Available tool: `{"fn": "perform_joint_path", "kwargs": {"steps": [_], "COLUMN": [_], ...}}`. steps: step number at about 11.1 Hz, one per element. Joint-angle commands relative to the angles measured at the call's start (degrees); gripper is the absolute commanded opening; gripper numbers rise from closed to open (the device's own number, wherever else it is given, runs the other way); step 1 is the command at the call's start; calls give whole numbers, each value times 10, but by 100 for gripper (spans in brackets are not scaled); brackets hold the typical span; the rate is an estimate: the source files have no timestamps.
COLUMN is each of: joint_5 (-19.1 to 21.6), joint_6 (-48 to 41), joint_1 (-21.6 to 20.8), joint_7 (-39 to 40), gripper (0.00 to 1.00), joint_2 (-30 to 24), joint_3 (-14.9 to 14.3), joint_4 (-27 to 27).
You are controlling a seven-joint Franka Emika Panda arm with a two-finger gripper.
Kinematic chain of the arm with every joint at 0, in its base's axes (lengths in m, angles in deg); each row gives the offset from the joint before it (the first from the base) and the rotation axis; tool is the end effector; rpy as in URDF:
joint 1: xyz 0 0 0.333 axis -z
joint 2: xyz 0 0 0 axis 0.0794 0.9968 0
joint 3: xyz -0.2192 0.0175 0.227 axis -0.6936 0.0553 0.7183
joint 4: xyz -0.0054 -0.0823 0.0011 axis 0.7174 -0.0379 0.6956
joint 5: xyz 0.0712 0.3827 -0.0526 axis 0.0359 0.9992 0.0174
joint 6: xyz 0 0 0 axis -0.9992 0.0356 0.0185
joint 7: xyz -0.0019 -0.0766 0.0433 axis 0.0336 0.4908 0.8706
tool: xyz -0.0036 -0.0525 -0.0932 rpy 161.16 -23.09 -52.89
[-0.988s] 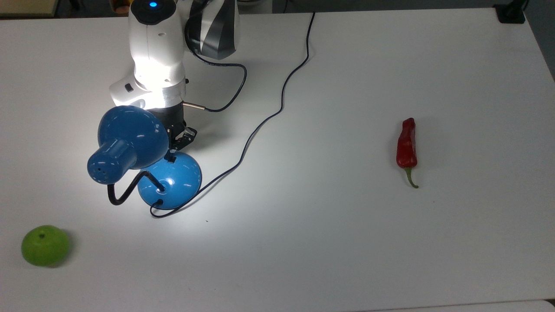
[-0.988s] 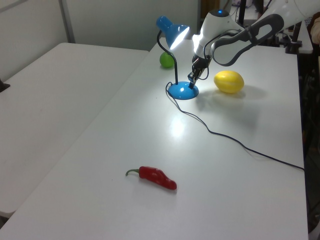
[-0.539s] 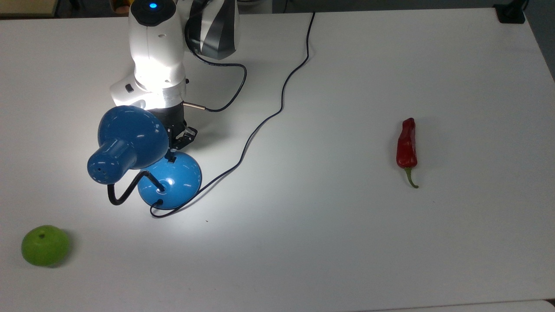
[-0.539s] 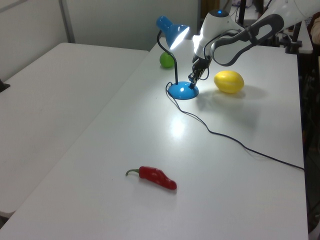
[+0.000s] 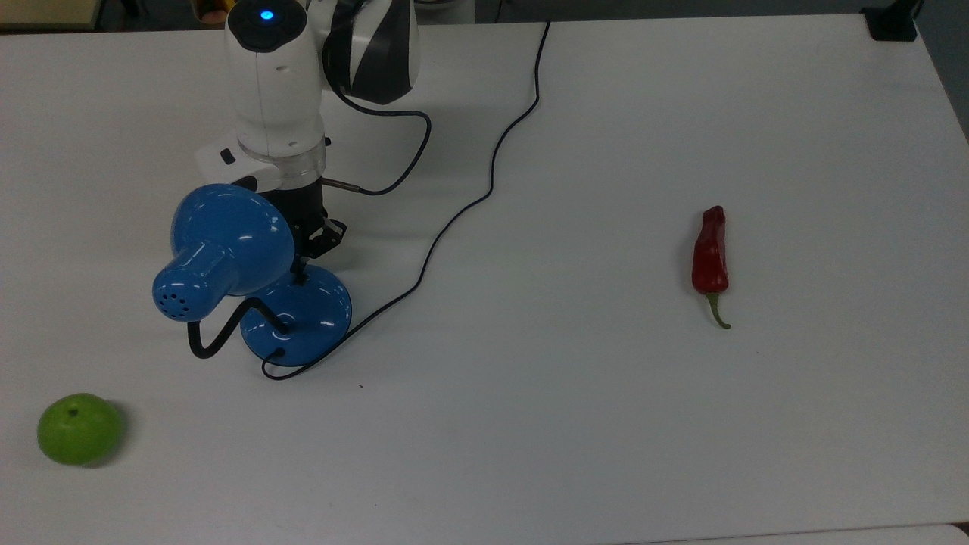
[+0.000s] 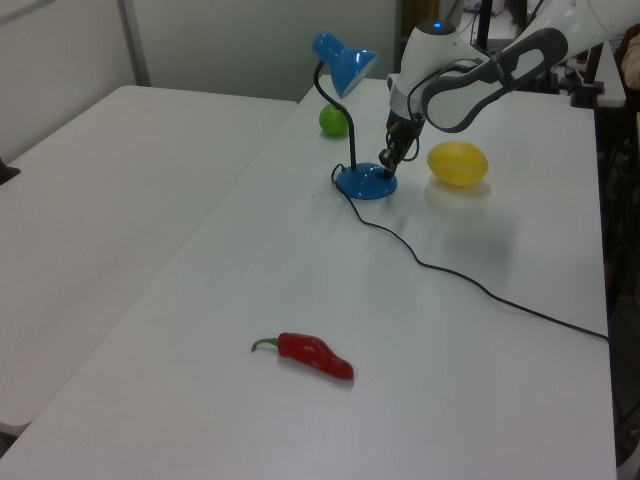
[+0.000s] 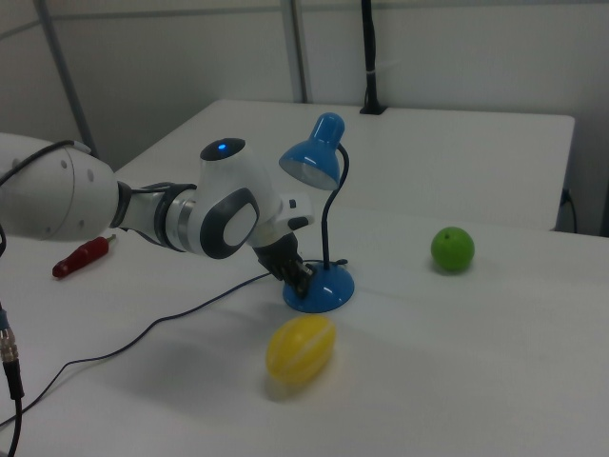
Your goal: Turn off lamp
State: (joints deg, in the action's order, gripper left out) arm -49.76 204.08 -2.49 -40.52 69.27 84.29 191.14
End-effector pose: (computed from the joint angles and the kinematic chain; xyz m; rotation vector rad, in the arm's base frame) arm 0.6700 -0.0725 0.3294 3.0144 -0.2135 0.4176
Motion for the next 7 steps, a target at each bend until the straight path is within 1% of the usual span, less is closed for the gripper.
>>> {"fn": "perform_joint_path", "kwargs": {"steps": [1, 4, 7], "joint_5": [-1, -1, 0], "joint_6": [-43, -67, -153], "joint_1": [-1, 0, -7], "joint_7": [-10, -10, -11], "gripper": [0, 0, 0], "joint_2": [0, -9, -56], "joint_3": [0, 0, 6], "joint_4": [-2, -5, -7]}}
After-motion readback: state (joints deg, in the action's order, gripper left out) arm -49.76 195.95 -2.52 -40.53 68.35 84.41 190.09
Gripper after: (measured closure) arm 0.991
